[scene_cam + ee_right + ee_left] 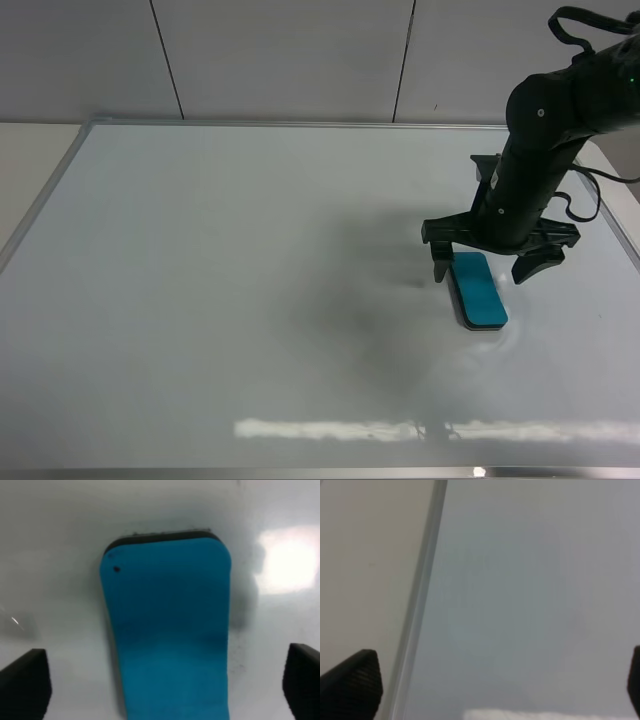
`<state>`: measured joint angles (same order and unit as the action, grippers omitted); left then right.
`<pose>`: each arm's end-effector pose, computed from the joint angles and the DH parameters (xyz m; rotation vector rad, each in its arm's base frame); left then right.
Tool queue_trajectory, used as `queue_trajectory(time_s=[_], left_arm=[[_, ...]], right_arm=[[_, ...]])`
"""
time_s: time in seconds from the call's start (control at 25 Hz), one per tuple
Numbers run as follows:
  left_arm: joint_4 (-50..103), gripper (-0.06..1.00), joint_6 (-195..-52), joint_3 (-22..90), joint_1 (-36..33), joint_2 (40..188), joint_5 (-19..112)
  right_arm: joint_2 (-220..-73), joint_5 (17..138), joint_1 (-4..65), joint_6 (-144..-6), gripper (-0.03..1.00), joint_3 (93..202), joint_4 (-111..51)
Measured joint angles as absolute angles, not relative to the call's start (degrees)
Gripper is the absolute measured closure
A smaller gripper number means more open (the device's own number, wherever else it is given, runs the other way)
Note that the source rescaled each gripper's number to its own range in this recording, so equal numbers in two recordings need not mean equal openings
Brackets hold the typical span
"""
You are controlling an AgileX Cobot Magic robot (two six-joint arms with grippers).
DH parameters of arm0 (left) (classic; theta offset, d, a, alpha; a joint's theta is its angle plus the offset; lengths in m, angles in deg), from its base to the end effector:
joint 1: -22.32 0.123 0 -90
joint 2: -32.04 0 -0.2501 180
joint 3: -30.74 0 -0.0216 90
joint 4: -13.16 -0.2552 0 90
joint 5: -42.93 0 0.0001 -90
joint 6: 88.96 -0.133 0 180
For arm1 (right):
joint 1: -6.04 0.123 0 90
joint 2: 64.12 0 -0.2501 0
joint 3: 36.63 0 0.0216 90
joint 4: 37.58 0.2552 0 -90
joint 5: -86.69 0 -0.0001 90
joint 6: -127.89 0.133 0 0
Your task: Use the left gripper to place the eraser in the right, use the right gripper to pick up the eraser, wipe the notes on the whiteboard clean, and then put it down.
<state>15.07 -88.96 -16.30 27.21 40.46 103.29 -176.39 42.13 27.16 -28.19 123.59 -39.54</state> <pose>0.0703 0.0021 0.2641 -0.0845 2.0193 0.0144 0.2871 0.1075 0.0668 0.0388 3.0772 -0.0003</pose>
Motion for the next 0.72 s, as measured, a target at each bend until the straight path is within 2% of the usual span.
queue_trajectory(time_s=[0.12, 0.36, 0.56, 0.72], left_arm=[[15.07, -0.06, -88.96, -16.3, 27.21, 40.46, 103.29], [15.07, -0.06, -88.96, -16.3, 27.21, 40.46, 103.29], [15.07, -0.06, -88.96, -16.3, 27.21, 40.46, 103.29], [15.07, -0.06, -88.96, -16.3, 27.21, 40.46, 103.29]], right_arm=[[-176.06, 42.13, 27.16, -28.19, 0.0, 123.59, -39.6], [-166.6, 41.46, 25.07, -28.48, -0.03, 123.59, -39.71], [-149.84, 38.86, 17.79, -29.99, -0.03, 123.59, -39.78], [-134.37, 33.7, 8.83, -32.75, -0.03, 123.56, -39.92]])
